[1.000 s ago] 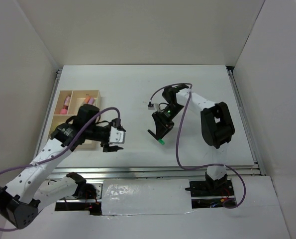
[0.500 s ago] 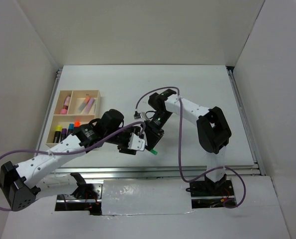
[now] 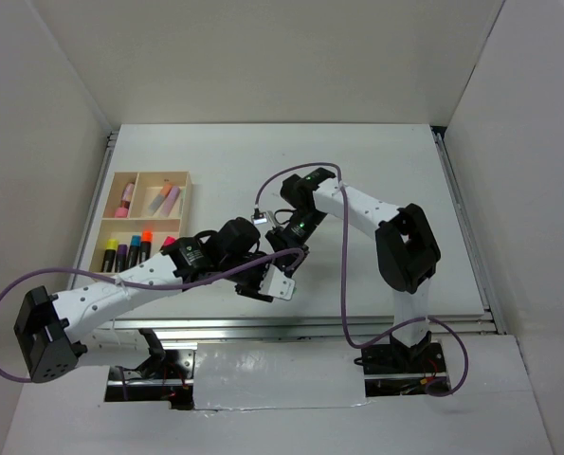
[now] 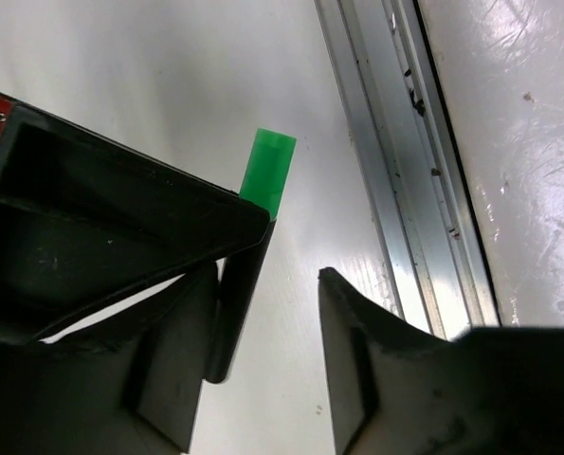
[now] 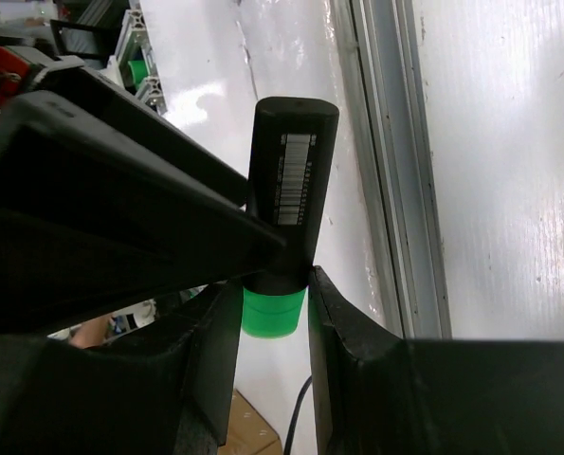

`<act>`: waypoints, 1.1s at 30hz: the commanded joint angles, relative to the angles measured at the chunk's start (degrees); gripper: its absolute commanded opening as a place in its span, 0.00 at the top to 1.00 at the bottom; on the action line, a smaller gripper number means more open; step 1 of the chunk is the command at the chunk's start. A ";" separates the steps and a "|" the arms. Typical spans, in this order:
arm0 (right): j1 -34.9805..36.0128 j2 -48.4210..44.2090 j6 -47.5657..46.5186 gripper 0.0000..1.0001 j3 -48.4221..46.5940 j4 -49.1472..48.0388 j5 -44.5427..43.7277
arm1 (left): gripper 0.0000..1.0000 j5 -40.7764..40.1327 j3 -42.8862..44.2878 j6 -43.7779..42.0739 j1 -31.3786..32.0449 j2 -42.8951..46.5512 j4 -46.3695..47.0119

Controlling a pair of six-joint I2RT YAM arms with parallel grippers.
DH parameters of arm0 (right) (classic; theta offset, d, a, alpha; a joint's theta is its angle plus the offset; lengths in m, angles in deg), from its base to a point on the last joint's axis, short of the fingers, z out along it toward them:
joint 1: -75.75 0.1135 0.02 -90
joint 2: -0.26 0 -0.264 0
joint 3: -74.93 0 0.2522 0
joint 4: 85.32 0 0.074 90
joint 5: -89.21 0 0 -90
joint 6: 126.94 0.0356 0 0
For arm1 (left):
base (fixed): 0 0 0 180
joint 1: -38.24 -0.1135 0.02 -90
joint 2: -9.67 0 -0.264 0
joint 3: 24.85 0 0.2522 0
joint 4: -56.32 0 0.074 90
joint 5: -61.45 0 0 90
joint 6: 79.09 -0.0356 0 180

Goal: Sort the stationery into containers
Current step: Pass the stationery from the right arm to the left, then place the stationery into the container

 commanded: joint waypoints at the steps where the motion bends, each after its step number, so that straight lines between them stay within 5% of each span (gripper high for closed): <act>1: 0.76 -4.34 -1.43 1.00 -1.32 6.65 3.19 | 0.43 -1.03 2.07 -0.40 0.75 -0.75 1.77; 10: 1.46 -7.16 -1.96 1.00 0.44 6.83 3.64 | 0.67 -3.85 1.72 0.56 1.10 -0.23 2.57; 16: -4.85 -7.86 -2.13 0.61 0.61 6.74 2.49 | 0.87 -2.37 1.28 3.72 -3.80 5.20 -0.41; 20: -15.30 -7.86 -2.40 0.59 -1.58 6.57 1.88 | 0.94 3.52 0.14 8.10 -16.95 11.01 -2.97; 25: -28.57 -15.56 8.30 0.62 2.60 -8.75 -4.96 | 1.00 3.61 -2.15 19.88 -37.18 16.12 -1.82; 29: -31.41 -25.42 18.95 0.62 11.67 -22.85 -18.22 | 1.00 9.32 -2.58 24.73 -59.90 13.14 -6.82; 33: -32.29 -33.68 21.16 0.53 20.11 -30.86 -29.13 | 1.00 12.05 -4.08 26.58 -74.81 8.75 -7.80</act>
